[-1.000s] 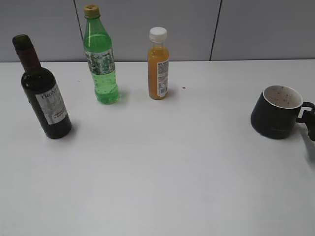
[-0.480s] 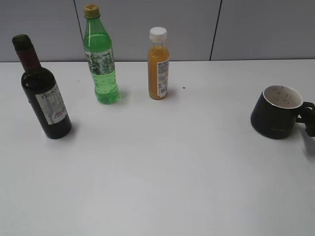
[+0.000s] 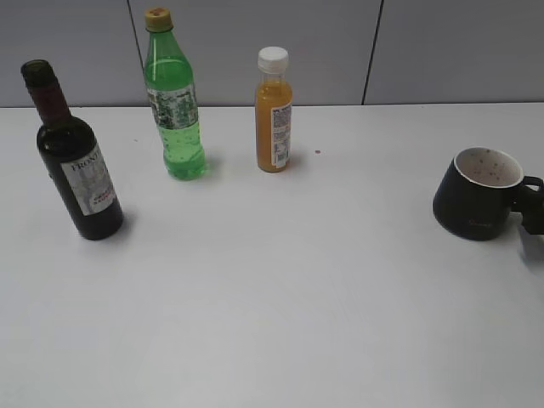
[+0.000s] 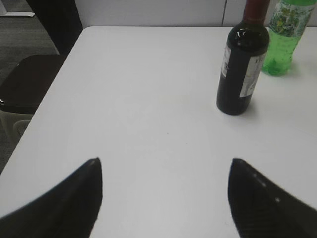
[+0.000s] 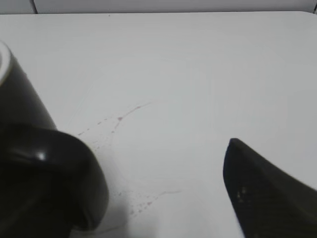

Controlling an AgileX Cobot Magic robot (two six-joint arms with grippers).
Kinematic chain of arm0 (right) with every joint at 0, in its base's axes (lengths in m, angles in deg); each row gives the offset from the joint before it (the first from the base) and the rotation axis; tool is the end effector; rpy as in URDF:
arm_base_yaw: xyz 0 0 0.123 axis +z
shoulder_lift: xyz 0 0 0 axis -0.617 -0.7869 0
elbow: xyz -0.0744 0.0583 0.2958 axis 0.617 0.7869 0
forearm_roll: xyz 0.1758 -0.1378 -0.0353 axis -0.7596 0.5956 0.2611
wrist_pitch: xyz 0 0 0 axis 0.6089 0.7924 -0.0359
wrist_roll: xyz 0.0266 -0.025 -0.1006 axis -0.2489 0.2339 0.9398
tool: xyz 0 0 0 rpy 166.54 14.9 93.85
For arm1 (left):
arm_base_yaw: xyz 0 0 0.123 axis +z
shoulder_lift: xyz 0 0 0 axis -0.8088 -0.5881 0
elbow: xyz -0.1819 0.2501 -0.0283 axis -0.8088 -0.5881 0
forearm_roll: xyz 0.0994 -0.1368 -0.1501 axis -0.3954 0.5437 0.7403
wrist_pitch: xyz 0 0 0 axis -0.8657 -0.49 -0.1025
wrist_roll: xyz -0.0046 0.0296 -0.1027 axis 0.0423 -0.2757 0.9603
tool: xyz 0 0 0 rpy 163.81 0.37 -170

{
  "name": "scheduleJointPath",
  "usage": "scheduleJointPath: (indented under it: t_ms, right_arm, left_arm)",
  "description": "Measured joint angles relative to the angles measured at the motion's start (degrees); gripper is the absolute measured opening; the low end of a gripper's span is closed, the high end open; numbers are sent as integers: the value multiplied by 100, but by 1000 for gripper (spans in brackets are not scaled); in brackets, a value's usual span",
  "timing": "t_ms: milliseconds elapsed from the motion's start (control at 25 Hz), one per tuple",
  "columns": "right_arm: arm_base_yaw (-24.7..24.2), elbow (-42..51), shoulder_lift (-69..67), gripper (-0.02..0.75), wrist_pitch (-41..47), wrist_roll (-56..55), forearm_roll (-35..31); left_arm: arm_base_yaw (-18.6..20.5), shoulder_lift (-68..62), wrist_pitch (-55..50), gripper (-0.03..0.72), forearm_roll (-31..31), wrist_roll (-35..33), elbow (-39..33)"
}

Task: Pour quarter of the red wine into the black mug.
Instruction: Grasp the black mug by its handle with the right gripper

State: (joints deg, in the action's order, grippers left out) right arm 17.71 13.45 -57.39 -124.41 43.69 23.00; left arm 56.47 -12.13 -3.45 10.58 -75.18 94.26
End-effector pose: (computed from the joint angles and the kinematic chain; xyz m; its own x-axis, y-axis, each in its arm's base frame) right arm 0.3254 -0.0755 0.1082 -0.2924 0.0090 -0.9563 -0.0640 0.9975 0.0289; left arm -0.0403 -0.0048 0.2601 -0.4395 0.0598 -0.8963 0.0159 0.9981 0.0588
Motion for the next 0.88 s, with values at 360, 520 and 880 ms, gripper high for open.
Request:
scheduleJointPath:
  t_ms: [360, 520, 880]
  right_arm:
    - [0, -267, -147, 580, 0, 7, 137]
    - [0, -386, -188, 575, 0, 7, 244]
    - [0, -534, -322, 572, -5, 2, 400]
  left_arm:
    - [0, 0, 0, 589, 4, 0, 0]
    - [0, 0, 0, 589, 4, 0, 0]
    - [0, 0, 0, 589, 2, 0, 0]
